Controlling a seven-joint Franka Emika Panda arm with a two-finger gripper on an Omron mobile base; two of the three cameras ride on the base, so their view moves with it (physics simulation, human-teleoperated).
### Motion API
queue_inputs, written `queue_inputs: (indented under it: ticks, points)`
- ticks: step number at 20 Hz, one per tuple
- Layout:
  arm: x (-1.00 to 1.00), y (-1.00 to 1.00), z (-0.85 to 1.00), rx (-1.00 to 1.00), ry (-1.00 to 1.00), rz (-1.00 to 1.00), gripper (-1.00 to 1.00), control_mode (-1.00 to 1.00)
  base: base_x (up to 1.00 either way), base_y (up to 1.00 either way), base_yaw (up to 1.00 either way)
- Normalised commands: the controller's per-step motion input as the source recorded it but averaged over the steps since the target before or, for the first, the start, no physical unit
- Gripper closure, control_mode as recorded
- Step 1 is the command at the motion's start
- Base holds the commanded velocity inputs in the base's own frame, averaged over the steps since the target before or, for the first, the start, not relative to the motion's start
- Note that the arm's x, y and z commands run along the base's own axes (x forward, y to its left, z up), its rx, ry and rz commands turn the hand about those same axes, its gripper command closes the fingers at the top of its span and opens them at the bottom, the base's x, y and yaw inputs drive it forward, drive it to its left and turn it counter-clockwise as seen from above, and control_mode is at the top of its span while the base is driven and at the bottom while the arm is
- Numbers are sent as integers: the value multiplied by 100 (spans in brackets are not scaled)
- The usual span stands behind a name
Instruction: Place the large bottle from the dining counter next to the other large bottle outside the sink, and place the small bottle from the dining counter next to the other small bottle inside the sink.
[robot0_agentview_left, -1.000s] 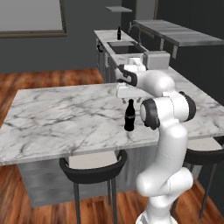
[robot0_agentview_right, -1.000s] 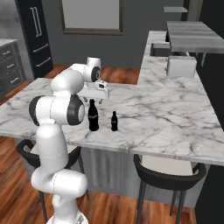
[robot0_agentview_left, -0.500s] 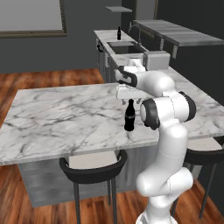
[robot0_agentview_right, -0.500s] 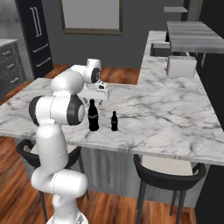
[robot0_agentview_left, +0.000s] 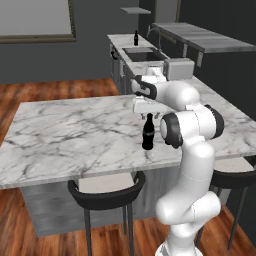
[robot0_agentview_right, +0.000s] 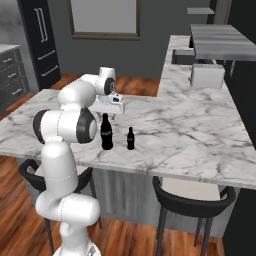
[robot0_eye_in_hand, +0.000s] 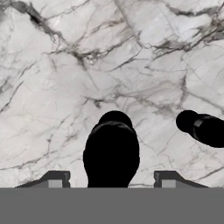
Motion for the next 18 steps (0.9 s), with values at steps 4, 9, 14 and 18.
queue_inputs:
  ticks: [4, 9, 14, 18]
  points:
    - [0, 0, 0, 0, 0, 0, 100, -100, 0, 0, 0]
    - [0, 0, 0, 0, 0, 0, 100, -100, 0, 0, 0]
    - [-3, 0, 21, 0, 0, 0, 100, -100, 0, 0, 0]
    - [-42, 0, 44, 3, -2, -2, 100, -100, 0, 0, 0]
